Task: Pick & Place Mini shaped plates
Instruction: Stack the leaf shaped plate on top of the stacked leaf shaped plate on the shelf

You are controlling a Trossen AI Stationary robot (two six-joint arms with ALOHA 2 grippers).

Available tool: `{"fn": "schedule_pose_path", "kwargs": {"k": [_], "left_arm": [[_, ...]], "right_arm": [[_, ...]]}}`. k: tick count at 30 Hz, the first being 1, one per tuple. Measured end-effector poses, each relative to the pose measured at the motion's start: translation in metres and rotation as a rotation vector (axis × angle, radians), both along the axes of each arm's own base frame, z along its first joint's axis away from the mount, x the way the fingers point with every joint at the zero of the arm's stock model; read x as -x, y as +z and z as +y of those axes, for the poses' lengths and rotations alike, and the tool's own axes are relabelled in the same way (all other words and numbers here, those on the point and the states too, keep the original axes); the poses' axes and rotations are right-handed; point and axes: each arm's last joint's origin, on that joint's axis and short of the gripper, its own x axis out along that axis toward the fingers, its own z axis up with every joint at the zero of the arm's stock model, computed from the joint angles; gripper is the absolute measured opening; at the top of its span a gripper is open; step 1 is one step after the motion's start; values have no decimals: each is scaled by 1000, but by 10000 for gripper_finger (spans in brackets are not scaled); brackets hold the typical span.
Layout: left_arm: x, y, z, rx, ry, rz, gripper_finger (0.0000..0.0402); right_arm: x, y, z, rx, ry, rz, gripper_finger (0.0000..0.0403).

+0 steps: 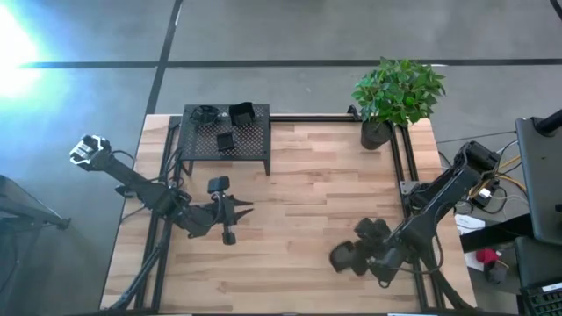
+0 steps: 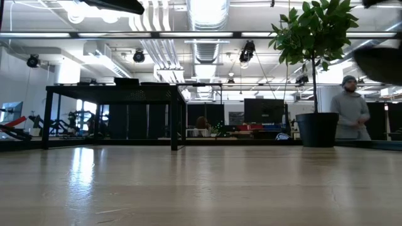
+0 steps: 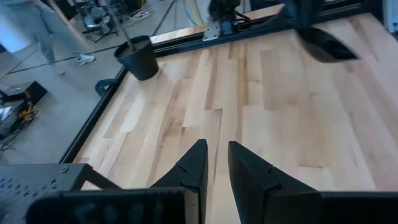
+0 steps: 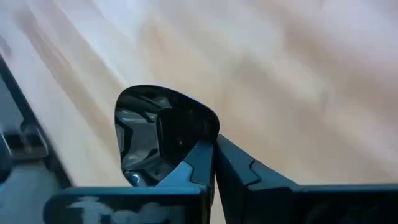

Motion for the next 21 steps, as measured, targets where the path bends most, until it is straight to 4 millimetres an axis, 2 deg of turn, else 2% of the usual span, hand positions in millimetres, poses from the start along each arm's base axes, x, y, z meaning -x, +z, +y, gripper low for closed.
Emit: {"fn": "schedule_pose_path", "kwargs": {"k": [6, 11, 16, 21], "left_arm": [[0, 0, -1, 4, -27, 9, 59], [0, 0, -1, -23, -43, 15, 63], [-2, 3, -2, -3, -55, -11, 81], [-3, 6, -3, 15, -55, -52, 97]], "right_arm": [[-32, 27, -11, 268, 79, -134, 11], [-73, 36, -23, 487, 171, -97, 11], [-116, 44, -38, 606, 229, -42, 11], [-148, 51, -49, 703, 262, -4, 11]]}}
